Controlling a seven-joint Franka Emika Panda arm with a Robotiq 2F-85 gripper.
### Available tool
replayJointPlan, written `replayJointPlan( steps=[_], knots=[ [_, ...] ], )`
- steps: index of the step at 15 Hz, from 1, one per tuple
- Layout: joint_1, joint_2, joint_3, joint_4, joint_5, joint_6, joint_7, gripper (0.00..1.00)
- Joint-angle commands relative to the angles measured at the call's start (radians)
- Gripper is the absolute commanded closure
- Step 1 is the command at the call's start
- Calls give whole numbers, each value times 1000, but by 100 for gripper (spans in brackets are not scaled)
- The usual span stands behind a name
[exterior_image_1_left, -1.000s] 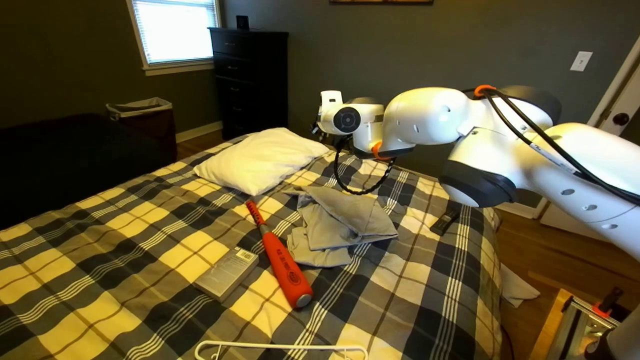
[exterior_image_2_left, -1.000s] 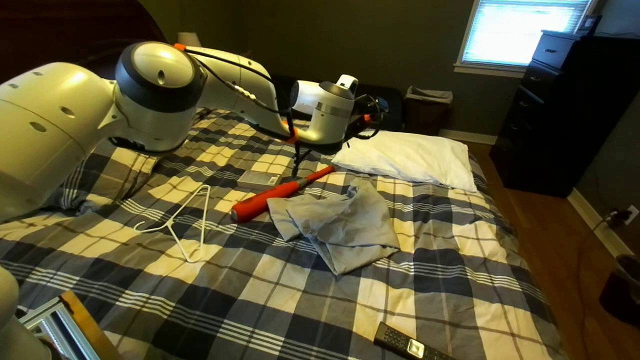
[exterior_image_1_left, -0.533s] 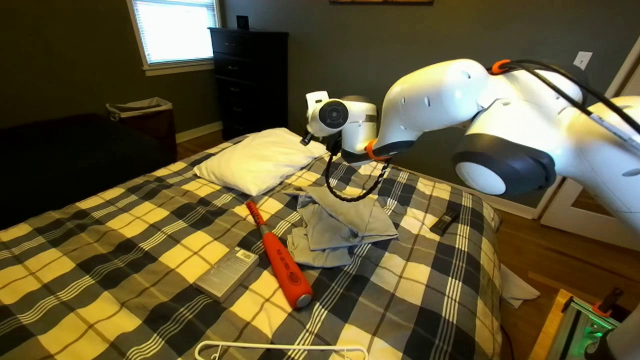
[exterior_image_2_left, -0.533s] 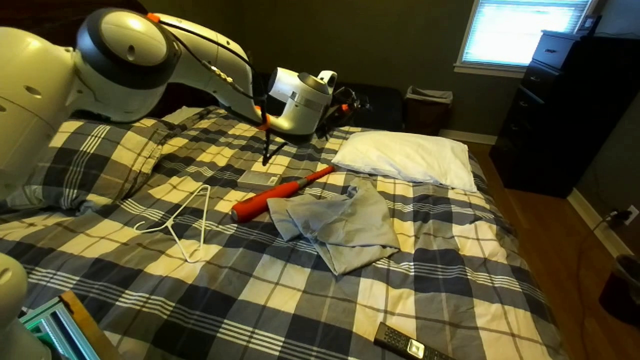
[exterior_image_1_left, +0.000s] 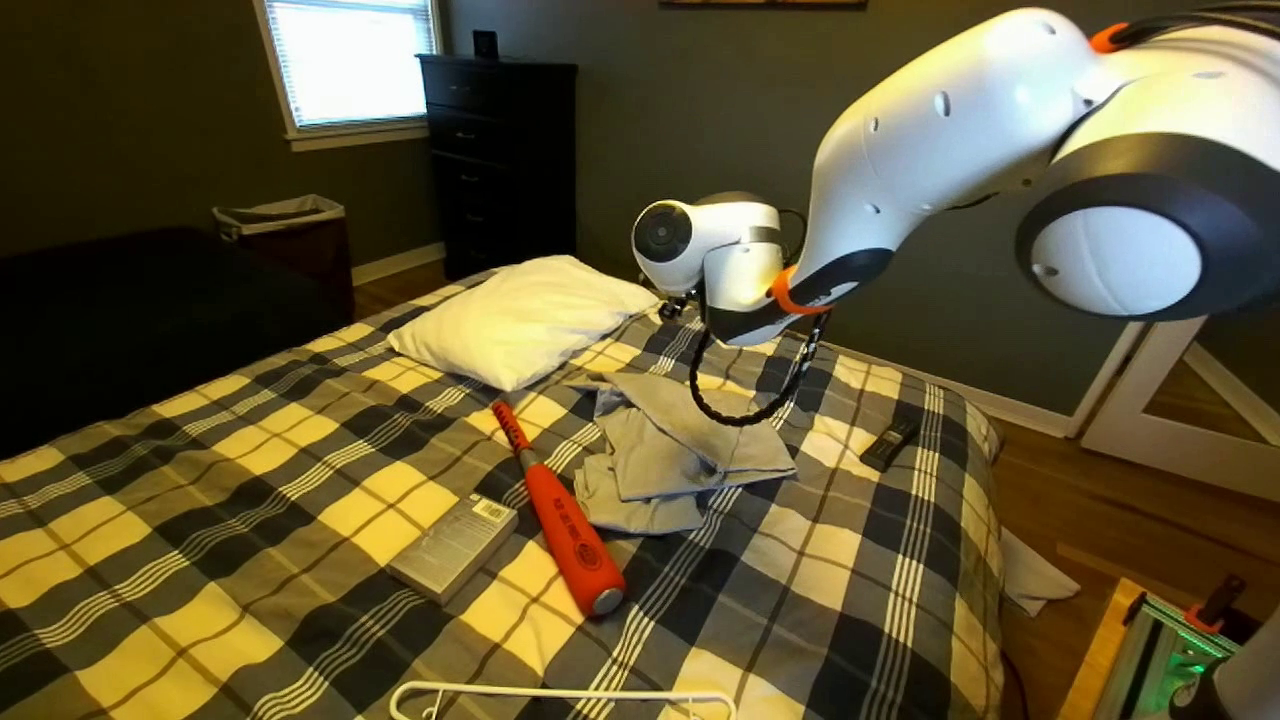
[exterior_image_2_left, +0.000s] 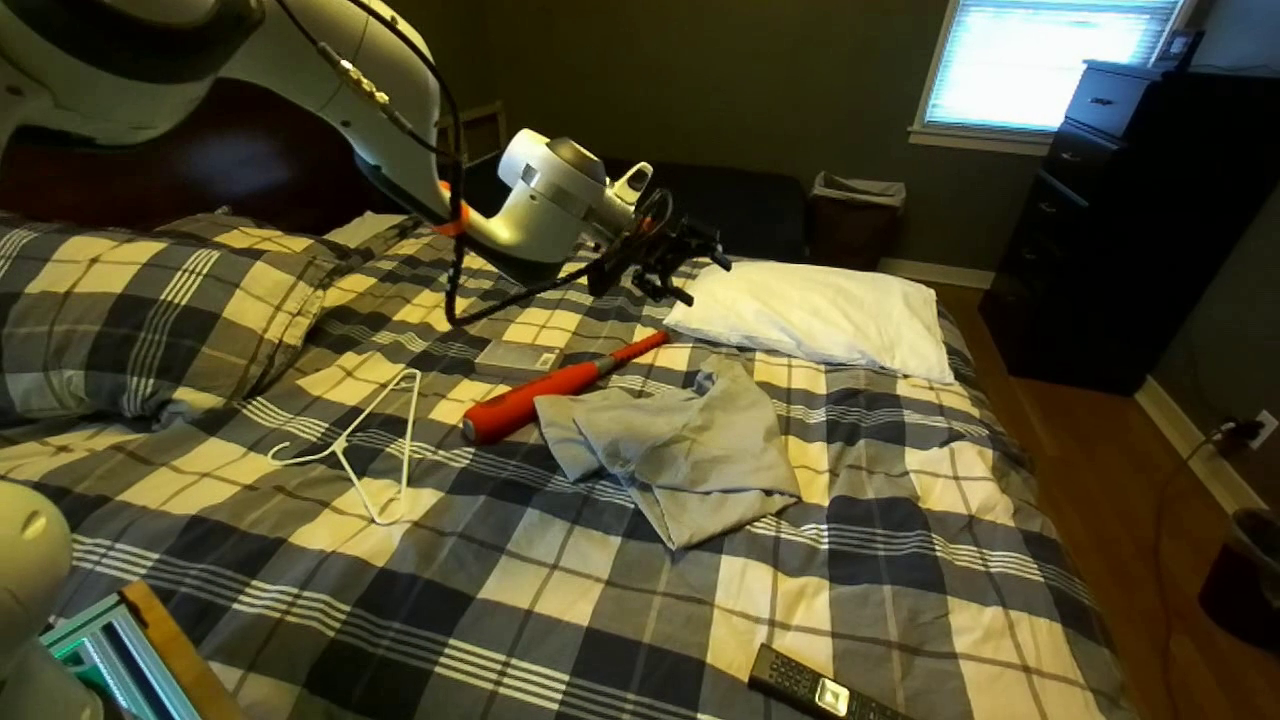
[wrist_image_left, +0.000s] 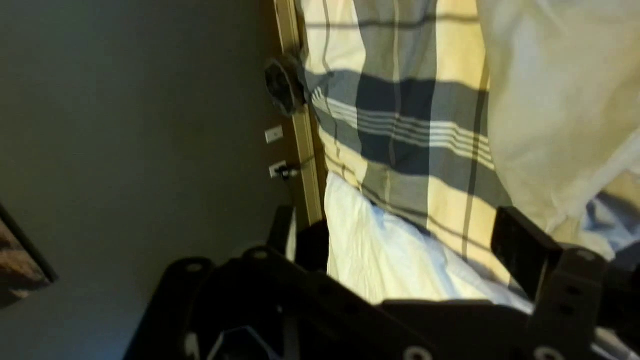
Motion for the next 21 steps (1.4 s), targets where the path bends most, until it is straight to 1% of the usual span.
replayJointPlan(
  steps=[1,3,4,5,7,9,10,11,13,15,17,20,21],
  knots=[
    [-40,-201,128,-209,-68,-208,22,0],
    [-100,-240,202,-202,-130,-235,127,0],
    [-162,-190,266,-141,-149,-261,96,0],
    [-188,-215,303,-152,-167,-274,119,0],
    [-211,-243,330,-161,-174,-275,126,0],
    [-217,-248,333,-163,-174,-274,126,0],
    [-237,-256,344,-173,-146,-235,121,0],
    [-271,-266,374,-184,-121,-204,115,0],
    [-375,-288,461,-216,-57,-139,98,0],
    [-454,-300,518,-245,-9,-68,82,0],
    [-518,-311,559,-291,72,4,48,0],
    [-590,-324,599,-383,223,136,-60,0],
    [-610,-321,610,-414,291,170,-107,0]
  ],
)
